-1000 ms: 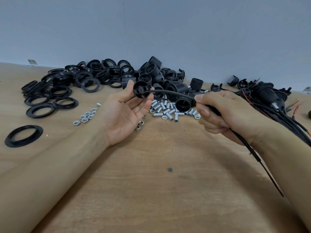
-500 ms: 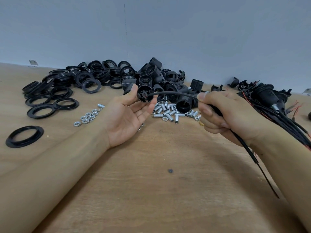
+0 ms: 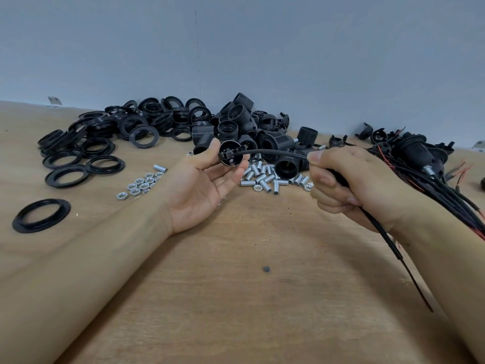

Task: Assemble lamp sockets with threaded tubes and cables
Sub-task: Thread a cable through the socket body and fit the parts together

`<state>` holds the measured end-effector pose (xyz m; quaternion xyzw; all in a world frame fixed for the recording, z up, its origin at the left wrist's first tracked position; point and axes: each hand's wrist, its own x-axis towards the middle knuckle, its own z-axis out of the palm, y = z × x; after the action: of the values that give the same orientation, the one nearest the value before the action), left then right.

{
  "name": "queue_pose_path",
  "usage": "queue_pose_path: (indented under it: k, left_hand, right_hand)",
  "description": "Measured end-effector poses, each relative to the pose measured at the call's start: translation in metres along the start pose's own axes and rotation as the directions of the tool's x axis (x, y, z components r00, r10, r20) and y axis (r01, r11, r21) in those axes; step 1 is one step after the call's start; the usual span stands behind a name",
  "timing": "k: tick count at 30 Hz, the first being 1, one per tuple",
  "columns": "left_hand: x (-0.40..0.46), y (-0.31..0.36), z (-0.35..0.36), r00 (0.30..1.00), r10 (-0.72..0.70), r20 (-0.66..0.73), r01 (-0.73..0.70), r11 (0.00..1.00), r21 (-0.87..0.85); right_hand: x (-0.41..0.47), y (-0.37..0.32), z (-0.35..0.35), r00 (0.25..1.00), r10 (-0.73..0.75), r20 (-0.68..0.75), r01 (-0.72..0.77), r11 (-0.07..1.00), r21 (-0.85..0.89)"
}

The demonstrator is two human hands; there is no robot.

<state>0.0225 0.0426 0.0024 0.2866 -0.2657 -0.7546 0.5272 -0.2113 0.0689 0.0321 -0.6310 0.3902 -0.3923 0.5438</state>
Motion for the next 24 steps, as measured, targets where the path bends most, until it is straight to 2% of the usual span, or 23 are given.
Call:
queue_pose_path:
  k: [2, 7, 10, 14, 19, 22, 24]
  left_hand:
    - [-0.0008, 0.0004, 0.0005, 1.000, 0.001, 0.006, -0.001, 1.000, -0.014]
    - [-0.0019, 0.0013, 0.0016, 1.000, 0.001, 0.031, -0.001, 1.000, -0.001]
    - [-0.0017, 0.0011, 0.0011, 0.999, 0.009, 0.037, -0.010, 0.999, 0.032]
    - [-0.0016, -0.0001, 0.0012, 0.997, 0.062, 0.036, -0.063, 0.997, 0.051]
    - [-0.0014, 0.0004, 0.0008, 0.990, 0.141, 0.021, -0.142, 0.989, 0.030]
    - [-0.0027, -0.0025, 0.0028, 0.988, 0.133, 0.071, -0.142, 0.982, 0.123]
    - [-0.0038, -0.0026, 0.0042, 0.985, 0.135, 0.111, -0.153, 0.974, 0.169]
  right_hand:
    - [0.0002, -0.0006, 0.0015, 1.000, 0.001, -0.007, -0.001, 1.000, -0.007]
    - [0.0033, -0.0019, 0.0012, 0.991, 0.005, -0.132, -0.010, 0.999, -0.036]
    - [0.0031, -0.0013, 0.0020, 0.990, 0.005, -0.138, -0.010, 0.999, -0.039]
    - [0.0019, -0.0020, 0.0029, 0.996, 0.023, -0.087, -0.031, 0.995, -0.094]
    - [0.0006, -0.0014, 0.0023, 0.989, 0.145, 0.012, -0.139, 0.968, -0.211]
    - [-0.0012, -0.0017, 0.0041, 0.978, 0.181, 0.099, -0.166, 0.976, -0.144]
    - [0.0001, -0.0015, 0.0050, 0.984, 0.156, 0.087, -0.149, 0.986, -0.076]
